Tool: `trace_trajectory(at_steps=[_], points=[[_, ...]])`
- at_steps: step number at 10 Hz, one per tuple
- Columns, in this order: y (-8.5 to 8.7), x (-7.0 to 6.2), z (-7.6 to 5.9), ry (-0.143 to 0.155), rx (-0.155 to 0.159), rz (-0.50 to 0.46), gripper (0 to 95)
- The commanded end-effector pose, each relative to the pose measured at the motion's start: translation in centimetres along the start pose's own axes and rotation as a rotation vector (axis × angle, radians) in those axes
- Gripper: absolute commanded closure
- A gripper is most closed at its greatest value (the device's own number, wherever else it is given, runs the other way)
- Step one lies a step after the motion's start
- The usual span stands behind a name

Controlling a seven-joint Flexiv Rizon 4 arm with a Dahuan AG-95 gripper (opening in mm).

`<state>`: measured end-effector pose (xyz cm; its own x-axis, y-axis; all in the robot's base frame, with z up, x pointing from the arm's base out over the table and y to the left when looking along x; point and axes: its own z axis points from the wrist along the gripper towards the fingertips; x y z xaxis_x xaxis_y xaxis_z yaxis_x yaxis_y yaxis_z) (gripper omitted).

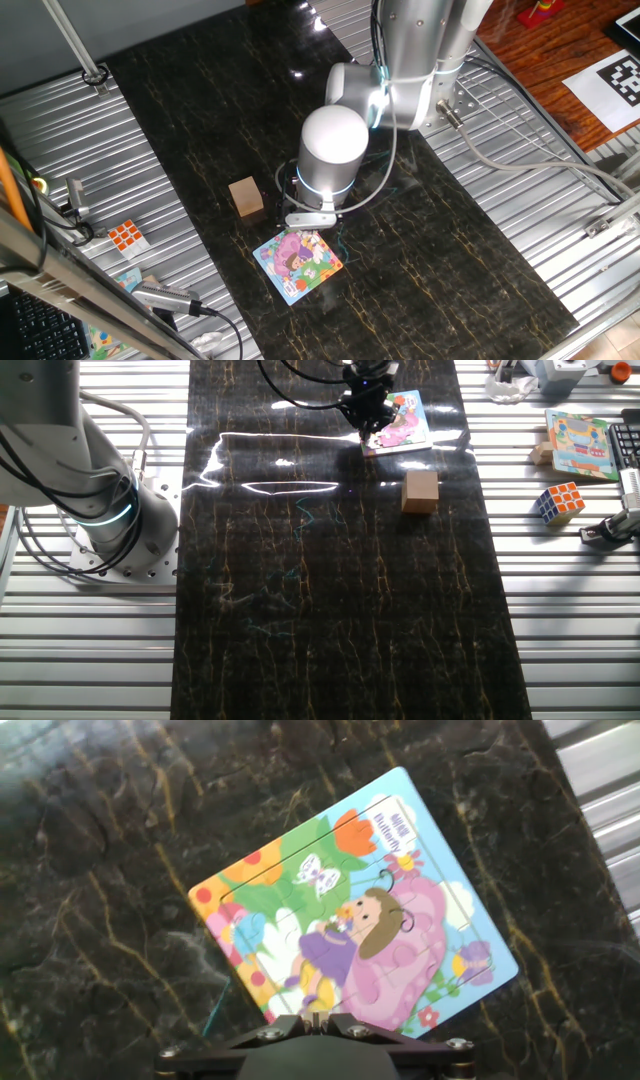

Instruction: Assemble one piece of a puzzle

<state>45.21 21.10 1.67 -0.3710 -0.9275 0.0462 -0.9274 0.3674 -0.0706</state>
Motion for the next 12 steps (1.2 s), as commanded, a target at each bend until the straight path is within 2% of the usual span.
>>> trace_trajectory(at_steps=[1,8,10,12], points=[[0.03,-0.04,-0.02,-0.002,0.004,-0.001,95.0],[-0.20,-0.20,0.59,-0.020,0.005,0.019,95.0],[-0.29,-0.33,0.37,-0.018,0.002,0.017,95.0],[-0.07,-0.40,-0.35,-0.004,0.001,0.017,95.0]])
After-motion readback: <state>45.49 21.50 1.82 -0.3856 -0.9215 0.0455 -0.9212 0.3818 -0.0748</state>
